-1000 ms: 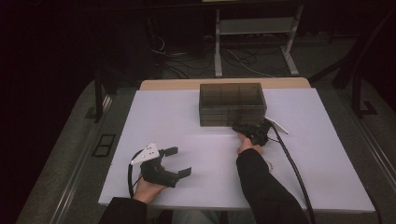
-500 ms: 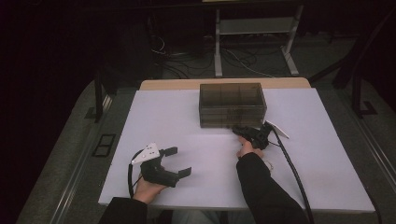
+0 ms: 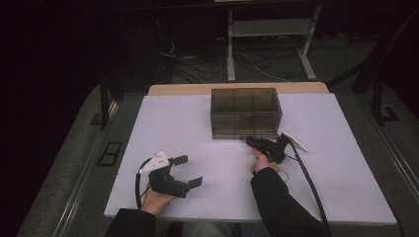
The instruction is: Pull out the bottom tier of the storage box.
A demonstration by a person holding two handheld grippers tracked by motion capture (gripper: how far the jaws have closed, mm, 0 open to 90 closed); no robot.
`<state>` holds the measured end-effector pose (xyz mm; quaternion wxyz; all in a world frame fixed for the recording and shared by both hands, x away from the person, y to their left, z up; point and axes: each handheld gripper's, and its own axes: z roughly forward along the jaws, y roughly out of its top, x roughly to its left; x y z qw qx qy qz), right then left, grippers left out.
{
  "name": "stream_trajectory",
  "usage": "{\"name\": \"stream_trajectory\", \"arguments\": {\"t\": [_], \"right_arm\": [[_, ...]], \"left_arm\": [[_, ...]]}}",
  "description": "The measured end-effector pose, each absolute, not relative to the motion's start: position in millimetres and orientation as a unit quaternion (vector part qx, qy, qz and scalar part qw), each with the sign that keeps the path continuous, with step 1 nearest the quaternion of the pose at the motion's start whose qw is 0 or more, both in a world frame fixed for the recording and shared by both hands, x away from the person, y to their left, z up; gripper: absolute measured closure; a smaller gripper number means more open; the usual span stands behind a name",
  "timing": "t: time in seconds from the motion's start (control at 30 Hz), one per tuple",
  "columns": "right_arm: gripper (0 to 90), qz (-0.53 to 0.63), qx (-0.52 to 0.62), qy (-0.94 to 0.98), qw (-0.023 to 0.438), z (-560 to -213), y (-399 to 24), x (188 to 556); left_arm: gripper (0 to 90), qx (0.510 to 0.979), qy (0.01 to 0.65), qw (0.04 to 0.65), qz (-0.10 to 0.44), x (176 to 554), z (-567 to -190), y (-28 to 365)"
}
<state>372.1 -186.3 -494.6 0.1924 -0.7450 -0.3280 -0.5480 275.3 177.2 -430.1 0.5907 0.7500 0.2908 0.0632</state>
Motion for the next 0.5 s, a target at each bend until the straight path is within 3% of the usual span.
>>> {"name": "stream_trajectory", "arguments": {"t": [0.5], "right_arm": [[77.9,-0.529,-0.757,-0.336,0.183,-487.5,-183.0,364.2]], "left_arm": [[0.0,0.751,0.29,0.59,0.064,275.4,-430.1,177.5]]}}
